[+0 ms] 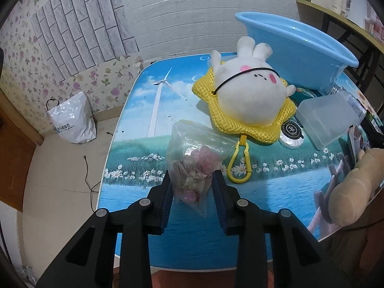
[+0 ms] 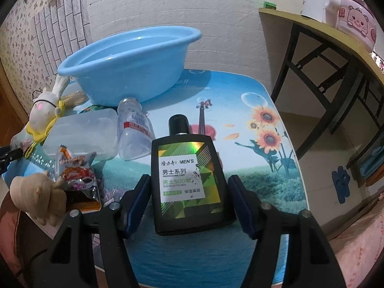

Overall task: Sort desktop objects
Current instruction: 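Grasp the clear bag of pink items with the left tool while the right tool grasps the black MEN'S bottle, then lift and carry the bag and the black bottle toward the blue basin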

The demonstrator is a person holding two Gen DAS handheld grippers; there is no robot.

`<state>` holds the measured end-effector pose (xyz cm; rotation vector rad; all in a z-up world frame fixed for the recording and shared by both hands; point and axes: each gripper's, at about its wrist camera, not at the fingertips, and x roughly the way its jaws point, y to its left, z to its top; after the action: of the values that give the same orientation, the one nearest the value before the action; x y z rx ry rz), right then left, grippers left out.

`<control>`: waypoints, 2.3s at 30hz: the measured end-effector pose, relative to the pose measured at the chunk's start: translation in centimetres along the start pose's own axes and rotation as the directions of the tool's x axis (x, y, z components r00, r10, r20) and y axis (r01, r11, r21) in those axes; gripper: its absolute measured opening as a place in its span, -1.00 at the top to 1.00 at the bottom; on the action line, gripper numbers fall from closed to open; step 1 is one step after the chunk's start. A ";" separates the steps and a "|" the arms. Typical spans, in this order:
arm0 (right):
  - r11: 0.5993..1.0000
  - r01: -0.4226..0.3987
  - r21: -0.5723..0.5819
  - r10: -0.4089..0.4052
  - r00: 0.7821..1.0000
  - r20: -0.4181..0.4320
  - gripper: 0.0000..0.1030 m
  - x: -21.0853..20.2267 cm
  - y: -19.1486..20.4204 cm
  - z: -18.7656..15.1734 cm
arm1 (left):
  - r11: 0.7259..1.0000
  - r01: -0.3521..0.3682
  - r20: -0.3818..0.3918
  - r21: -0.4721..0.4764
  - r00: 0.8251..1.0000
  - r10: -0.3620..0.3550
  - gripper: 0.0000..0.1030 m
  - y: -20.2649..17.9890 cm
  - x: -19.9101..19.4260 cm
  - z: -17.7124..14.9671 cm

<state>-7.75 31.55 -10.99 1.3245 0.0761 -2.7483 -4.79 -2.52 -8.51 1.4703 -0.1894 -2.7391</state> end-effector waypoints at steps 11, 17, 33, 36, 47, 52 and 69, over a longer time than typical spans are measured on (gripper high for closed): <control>1.000 -0.008 -0.003 0.008 1.000 0.009 -0.28 0.4 0.3 0.3 | 1.000 -0.006 0.012 -0.011 1.000 0.007 -0.16 0.6 1.2 0.6; 1.000 -0.006 -0.002 0.006 1.000 -0.005 -0.28 1.2 0.6 0.5 | 0.999 0.008 0.028 -0.038 1.000 -0.007 -0.36 0.9 1.7 0.9; 0.998 -0.016 0.062 0.014 0.999 0.036 -0.24 1.7 -0.2 0.8 | 0.990 0.109 0.103 -0.087 0.990 -0.100 0.05 1.7 2.6 1.0; 0.998 -0.008 0.054 0.005 0.999 0.049 -0.23 1.3 -0.1 0.9 | 0.989 0.120 0.111 -0.086 0.988 -0.110 0.20 1.8 2.4 1.0; 0.997 0.006 0.075 -0.018 0.986 0.164 -0.20 -2.3 -0.2 2.1 | 0.982 0.125 0.195 -0.138 0.976 -0.097 0.39 2.9 -0.4 1.8; 0.998 -0.002 0.068 -0.015 0.968 0.251 -0.20 -5.0 0.0 3.4 | 0.981 0.137 0.260 -0.138 0.961 -0.098 0.39 3.0 -2.9 2.9; 0.992 -0.114 -0.048 0.123 0.943 0.310 -0.20 -5.7 4.1 7.6 | 0.974 0.228 0.381 -0.010 0.901 -0.207 0.39 -2.3 -6.8 9.1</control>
<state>-9.69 27.19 -1.87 0.8411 0.0141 -2.8001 -8.51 1.18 1.84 0.9867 0.0491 -3.1591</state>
